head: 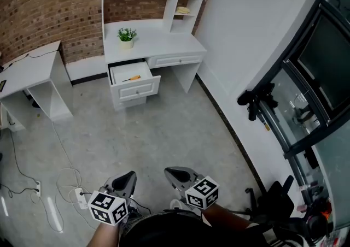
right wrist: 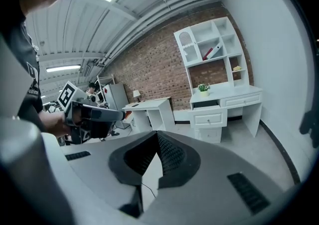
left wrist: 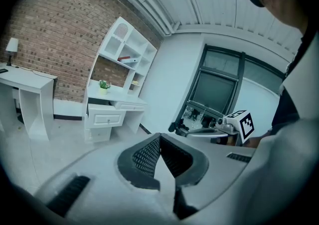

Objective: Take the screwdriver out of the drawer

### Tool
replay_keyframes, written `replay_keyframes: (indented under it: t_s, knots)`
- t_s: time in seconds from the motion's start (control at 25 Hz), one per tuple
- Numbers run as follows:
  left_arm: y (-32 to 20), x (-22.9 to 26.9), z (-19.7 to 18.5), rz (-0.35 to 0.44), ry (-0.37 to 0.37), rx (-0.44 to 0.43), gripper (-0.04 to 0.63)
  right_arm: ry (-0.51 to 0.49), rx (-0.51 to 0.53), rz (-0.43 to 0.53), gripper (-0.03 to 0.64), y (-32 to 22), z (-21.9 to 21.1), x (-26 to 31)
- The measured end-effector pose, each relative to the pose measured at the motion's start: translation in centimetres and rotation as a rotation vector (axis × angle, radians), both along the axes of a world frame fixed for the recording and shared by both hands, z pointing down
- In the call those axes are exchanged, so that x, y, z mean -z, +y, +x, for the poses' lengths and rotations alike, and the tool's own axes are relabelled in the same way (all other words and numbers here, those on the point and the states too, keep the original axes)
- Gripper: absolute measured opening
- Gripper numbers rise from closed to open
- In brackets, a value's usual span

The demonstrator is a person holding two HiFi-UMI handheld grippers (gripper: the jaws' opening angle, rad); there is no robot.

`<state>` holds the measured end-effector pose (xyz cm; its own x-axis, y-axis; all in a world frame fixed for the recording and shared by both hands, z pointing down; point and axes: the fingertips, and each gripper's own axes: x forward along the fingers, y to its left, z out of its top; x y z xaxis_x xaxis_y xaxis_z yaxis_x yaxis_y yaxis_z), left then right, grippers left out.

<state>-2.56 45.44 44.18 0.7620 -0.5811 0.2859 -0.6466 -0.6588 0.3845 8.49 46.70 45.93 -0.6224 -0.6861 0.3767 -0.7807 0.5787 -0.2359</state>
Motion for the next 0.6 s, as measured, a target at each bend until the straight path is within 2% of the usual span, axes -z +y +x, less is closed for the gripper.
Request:
replay_keyframes:
  t_s: [0.2,0.4,0.6]
  knots:
    - [-1.2,0.1,-2.8,0.005,0.007,0.001,0.018,0.038,0.002,0.002,0.005,-0.9,-2.4,-0.2]
    - [-3.4,0.5,-7.4,0.034,-0.010,0.003,0.018,0.040,-0.029,0.015,0.005,-2.3,-5.7,-0.1]
    - [-4.6,0.9,-10.5,0.044,-0.017,-0.038,0.018,0.038,-0.075,0.012,0.005,-2.8,-8.4,0.1]
